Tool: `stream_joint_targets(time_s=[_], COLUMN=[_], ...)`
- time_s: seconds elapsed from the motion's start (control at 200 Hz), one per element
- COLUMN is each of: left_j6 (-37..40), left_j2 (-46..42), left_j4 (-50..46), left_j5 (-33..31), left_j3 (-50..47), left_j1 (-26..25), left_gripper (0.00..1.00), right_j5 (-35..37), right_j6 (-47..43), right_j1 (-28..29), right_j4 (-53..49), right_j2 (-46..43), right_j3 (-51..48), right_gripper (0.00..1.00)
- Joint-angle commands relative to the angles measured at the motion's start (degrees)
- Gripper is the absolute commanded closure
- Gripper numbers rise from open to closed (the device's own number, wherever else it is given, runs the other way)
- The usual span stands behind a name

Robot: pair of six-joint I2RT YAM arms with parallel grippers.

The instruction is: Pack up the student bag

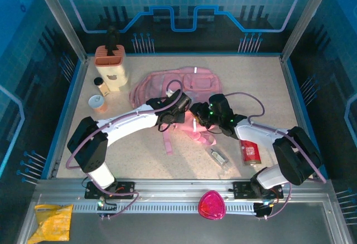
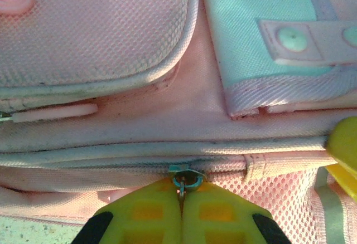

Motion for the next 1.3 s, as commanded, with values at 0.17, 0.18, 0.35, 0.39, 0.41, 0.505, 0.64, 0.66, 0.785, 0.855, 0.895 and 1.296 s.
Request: stream_joint_targets(time_s=[0.17,0.18,0.35,0.39,0.41,0.505,0.64,0.66,0.785,0.855,0.895,1.296], left_j6=[4.76,4.85,7.56,7.95,8.06,8.67,8.47,8.17,5.52,3.80,2.70,-1.87], left_j2=[0.11,0.04,-0.42,-0.49,-0.56,-1.11,-2.07,-2.15,-2.62,-2.56,-2.02,4.16], left_j4=[-0.51,-0.51,-1.68,-1.85,-1.90,-1.74,-1.92,-1.96,-1.81,0.80,2.05,4.33], left_j5=[1.29,1.30,-0.63,-0.40,-0.25,0.68,1.46,1.91,5.80,8.42,9.15,7.98], left_j3=[0.88,0.75,-1.09,-1.56,-1.82,-3.57,-5.54,-5.77,-6.25,-6.38,-5.82,4.35], left_j1=[2.09,2.38,4.85,5.71,6.10,7.87,8.40,8.39,7.77,6.19,5.03,-0.29], left_gripper=[1.00,1.00,1.00,1.00,1.00,1.00,1.00,1.00,1.00,1.00,1.00,1.00], right_j5=[6.23,6.13,3.22,2.28,1.63,-2.16,-7.68,-8.43,-13.51,-15.05,-15.35,-14.53], right_j6=[-5.99,-6.11,-10.81,-11.95,-12.56,-15.81,-17.68,-17.98,-21.49,-22.36,-22.85,-24.26], right_j1=[-4.82,-4.98,-9.55,-10.83,-11.40,-15.08,-20.11,-20.82,-24.32,-25.05,-25.30,-20.84], right_j4=[1.03,1.11,-0.87,-1.53,-2.07,-4.47,-5.77,-5.56,-9.09,-10.36,-10.40,-17.92], right_j2=[-1.20,-1.33,-3.79,-4.30,-4.43,-4.14,-1.87,-1.44,3.74,6.67,8.08,2.95], right_j3=[-0.64,-0.71,-0.51,-0.12,0.16,2.72,5.90,6.34,13.11,16.19,17.59,15.18], right_gripper=[1.00,1.00,1.00,1.00,1.00,1.00,1.00,1.00,1.00,1.00,1.00,0.43])
